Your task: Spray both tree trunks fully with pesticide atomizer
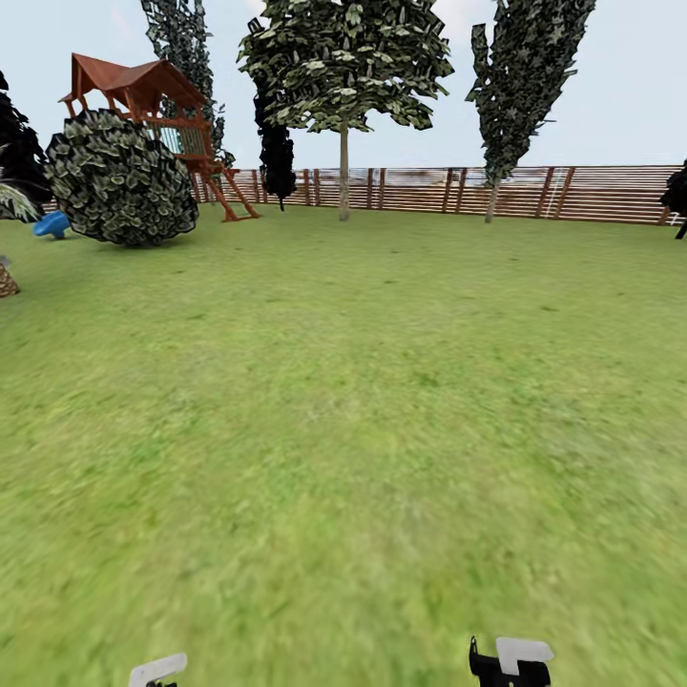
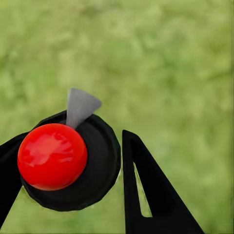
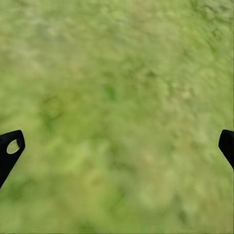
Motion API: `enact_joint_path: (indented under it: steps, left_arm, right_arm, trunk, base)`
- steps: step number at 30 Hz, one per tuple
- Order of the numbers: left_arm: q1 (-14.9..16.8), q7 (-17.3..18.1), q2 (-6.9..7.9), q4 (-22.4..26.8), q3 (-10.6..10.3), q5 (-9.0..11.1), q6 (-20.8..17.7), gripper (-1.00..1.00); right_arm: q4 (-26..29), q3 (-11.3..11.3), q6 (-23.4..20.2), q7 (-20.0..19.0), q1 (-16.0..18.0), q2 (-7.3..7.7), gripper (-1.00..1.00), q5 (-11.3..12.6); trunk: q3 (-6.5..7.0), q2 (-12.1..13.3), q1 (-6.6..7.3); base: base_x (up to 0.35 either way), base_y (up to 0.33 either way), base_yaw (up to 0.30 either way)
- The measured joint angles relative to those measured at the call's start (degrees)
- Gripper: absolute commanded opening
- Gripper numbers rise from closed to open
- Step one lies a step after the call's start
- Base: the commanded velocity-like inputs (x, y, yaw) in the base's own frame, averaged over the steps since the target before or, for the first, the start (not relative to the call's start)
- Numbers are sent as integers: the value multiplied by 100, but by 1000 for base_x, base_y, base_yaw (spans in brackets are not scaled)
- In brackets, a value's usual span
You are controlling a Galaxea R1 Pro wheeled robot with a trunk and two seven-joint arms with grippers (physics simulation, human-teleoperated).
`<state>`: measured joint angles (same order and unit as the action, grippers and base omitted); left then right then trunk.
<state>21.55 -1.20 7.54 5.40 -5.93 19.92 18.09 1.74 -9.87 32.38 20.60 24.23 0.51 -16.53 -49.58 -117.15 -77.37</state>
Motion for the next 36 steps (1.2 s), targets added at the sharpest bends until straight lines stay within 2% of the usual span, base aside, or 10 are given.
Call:
enact_joint_path:
  steps: [30, 36]
  left_arm:
    - [-4, -1, 0, 7, 0, 0, 2, -100]
    - [-5, 3, 0, 8, 0, 1, 2, -100]
  right_arm:
    - [0, 0, 0, -6, -1, -7, 100, 0]
    - [0, 0, 8, 6, -1, 29, 100, -7]
  trunk:
    - [0, 0, 0]
    - [0, 0, 0]
  base:
    - [336, 0, 0]
    - [336, 0, 0]
